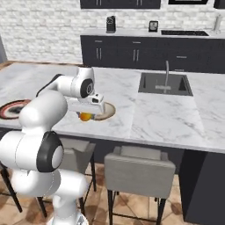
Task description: Take the fruits from the plate on the dining counter and place two fruits in each bowl.
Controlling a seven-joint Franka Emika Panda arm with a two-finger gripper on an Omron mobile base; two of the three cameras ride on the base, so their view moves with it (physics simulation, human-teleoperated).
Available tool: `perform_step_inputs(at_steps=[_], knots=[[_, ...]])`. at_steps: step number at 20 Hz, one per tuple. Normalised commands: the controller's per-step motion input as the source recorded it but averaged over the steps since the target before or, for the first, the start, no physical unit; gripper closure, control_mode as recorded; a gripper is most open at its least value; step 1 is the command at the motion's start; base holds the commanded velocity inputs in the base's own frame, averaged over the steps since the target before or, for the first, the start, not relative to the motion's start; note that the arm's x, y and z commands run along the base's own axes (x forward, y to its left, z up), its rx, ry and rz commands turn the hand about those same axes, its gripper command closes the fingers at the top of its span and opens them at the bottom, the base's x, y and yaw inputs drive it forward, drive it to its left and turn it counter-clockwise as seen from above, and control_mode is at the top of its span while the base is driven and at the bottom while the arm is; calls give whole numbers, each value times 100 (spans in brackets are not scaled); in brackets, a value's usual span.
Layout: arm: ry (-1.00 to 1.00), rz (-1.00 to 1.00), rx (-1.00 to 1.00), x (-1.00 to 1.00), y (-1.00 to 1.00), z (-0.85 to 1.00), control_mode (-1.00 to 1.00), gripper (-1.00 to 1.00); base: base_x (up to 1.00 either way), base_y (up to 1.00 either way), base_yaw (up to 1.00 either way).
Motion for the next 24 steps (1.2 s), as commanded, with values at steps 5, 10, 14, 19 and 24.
perform_step_inputs(at_steps=[5,10,14,19,24], knots=[[0,0,0,0,0,0,100,100,57,-10,0],[0,0,0,0,0,0,100,100,49,-1,0],[1,0,0,44,0,0,-100,100,36,0,0],[7,0,0,94,2,-7,-100,100,0,0,0],[3,0,0,72,1,-50,-100,100,0,0,0]])
